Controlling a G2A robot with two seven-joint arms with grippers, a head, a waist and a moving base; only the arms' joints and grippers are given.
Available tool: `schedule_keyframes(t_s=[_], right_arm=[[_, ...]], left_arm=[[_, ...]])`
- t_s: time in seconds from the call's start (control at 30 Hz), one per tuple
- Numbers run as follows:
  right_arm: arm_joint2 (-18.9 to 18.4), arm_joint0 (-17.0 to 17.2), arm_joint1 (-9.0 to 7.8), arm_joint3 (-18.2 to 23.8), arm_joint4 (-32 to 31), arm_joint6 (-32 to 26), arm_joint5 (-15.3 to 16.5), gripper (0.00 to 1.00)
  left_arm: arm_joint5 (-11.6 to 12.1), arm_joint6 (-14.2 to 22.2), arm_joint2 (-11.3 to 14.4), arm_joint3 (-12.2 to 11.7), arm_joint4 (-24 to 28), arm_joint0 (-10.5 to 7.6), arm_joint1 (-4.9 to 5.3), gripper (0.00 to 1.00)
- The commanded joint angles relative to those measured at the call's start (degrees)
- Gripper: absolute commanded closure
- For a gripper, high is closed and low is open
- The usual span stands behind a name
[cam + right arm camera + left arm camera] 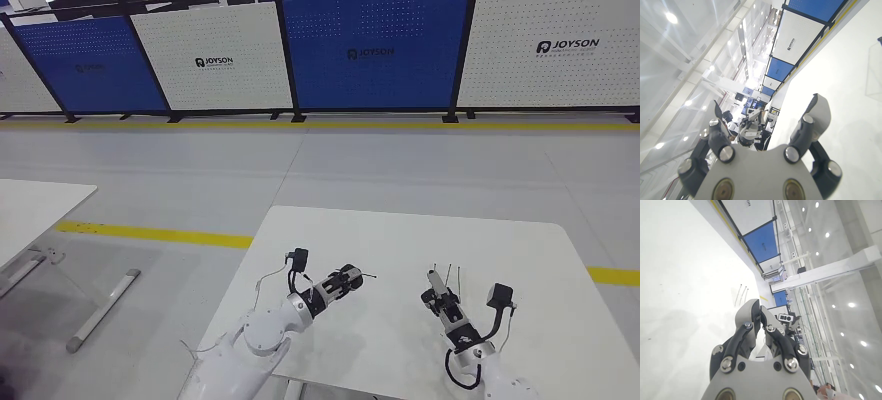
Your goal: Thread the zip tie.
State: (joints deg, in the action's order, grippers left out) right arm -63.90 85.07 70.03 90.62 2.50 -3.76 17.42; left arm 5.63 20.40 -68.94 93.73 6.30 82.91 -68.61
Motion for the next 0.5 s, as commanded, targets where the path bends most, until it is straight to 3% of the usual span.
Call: schedule_keyframes(t_s=[0.0,0.27,0.47], right_arm=[[0.0,0.0,0.00,0.0,0.0,0.0,0.0,0.00],[0.0,0.0,0.00,0.0,0.0,0.0,0.0,0.00],[0.0,0.0,0.00,0.0,0.0,0.0,0.0,0.00]], left_arm=[[0.8,-0.1,-0.5,2.2,-0.2,0.79,0.15,1.00],[5.3,-1.3,-2.0,10.9,4.1,5.17,0.41,1.00],[5.3,-0.4,-2.1,11.2,4.3,5.63,0.52,1.00]])
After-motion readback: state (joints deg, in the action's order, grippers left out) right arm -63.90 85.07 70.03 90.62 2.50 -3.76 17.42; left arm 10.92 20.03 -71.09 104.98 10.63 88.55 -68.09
